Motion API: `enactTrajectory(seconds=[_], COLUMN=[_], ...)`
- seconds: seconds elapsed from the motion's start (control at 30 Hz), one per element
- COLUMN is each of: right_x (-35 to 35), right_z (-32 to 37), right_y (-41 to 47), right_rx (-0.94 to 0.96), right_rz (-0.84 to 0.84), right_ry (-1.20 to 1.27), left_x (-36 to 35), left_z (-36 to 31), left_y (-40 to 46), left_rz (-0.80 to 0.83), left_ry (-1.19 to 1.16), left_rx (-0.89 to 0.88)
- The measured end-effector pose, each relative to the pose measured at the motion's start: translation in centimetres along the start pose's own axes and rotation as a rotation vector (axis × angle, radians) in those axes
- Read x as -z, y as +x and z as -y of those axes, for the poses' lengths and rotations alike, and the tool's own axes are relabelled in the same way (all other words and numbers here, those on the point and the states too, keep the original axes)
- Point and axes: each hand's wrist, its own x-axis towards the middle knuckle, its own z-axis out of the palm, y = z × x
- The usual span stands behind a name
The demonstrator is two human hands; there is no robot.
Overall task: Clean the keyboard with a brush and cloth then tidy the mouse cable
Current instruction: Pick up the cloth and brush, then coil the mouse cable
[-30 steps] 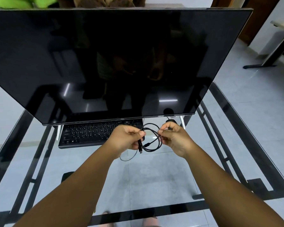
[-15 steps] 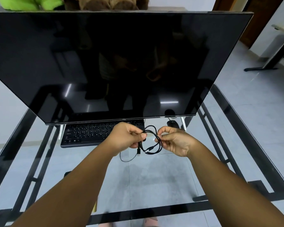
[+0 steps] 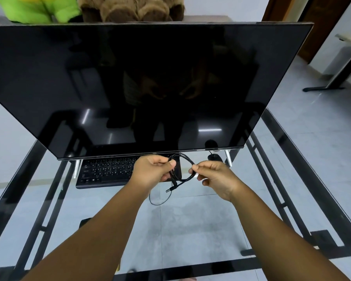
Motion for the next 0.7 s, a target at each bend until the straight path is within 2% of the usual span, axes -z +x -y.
enactTrajectory(seconds=[0.1, 0.33, 0.7], right_x=[0.2, 0.5, 1.2], right_z=[0.2, 0.0, -5.5], right_y=[0.2, 0.7, 3.1], right_rx=[-0.037, -0.098, -0.229], right_rz=[0.012, -0.063, -0.394], right_ry=[0.025, 0.103, 0.382], left_x=[-0.2, -1.1, -4.2], left_z=[0.5, 1.3, 4.2], left_y=[0.3, 0.8, 4.9], left_rz=[-0.013, 0.05, 0.078], left_ry=[0.028, -0.135, 0.0], left_rx=[0.018, 0.101, 0.124])
